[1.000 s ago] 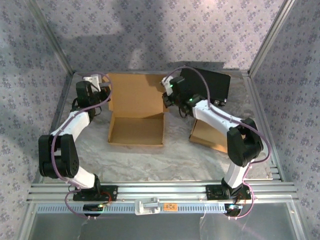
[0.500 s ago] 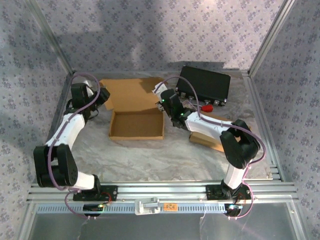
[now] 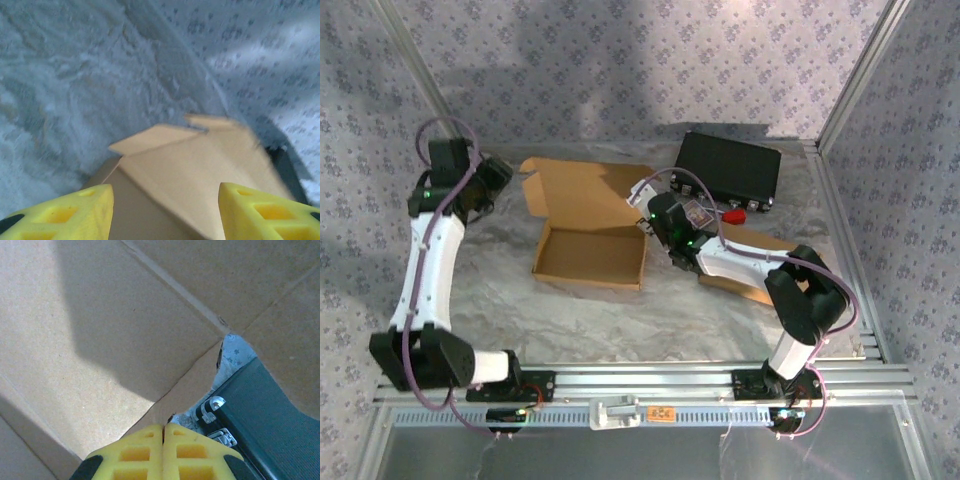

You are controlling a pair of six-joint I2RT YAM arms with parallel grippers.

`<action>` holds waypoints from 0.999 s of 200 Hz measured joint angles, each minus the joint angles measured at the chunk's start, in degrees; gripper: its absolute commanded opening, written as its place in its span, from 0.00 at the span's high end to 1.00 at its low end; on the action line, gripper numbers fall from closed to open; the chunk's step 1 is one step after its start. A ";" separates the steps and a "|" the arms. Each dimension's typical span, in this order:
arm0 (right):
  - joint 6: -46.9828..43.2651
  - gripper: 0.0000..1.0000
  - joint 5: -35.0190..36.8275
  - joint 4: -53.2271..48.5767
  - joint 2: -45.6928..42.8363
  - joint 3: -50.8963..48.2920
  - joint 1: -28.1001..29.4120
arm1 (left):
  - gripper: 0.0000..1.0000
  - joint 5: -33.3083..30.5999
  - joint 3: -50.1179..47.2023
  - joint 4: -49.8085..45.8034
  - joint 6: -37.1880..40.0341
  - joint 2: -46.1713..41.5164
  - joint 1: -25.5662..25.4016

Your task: Fold the paper box

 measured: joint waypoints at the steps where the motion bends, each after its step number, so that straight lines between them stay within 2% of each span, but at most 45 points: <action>1: -0.04 1.00 0.02 0.02 0.00 -0.02 0.00 | 0.46 0.07 0.76 -0.13 -0.37 0.57 0.02; 22: -1.60 1.00 0.57 0.90 -0.17 -0.85 0.24 | 0.47 1.20 9.97 -3.48 -7.39 8.76 -0.26; 53: -2.99 1.00 1.07 2.14 -0.85 -1.75 0.90 | 0.43 2.91 15.23 -6.99 -17.42 15.26 -2.45; 70: -3.45 1.00 1.44 2.97 -0.85 -1.84 1.44 | 0.43 3.82 20.87 -8.98 -20.17 19.15 -4.44; 106: -4.28 1.00 2.03 3.80 -0.85 -1.90 1.95 | 0.41 3.87 38.93 -17.64 -23.61 28.92 -9.62; 137: -4.28 1.00 2.43 3.80 -0.85 -1.90 1.95 | 0.41 2.75 36.30 -22.75 -29.14 27.02 -12.26; 200: -4.52 1.00 2.58 3.80 -0.83 -1.90 1.95 | 0.38 -0.09 33.35 -25.44 -34.73 24.06 -11.63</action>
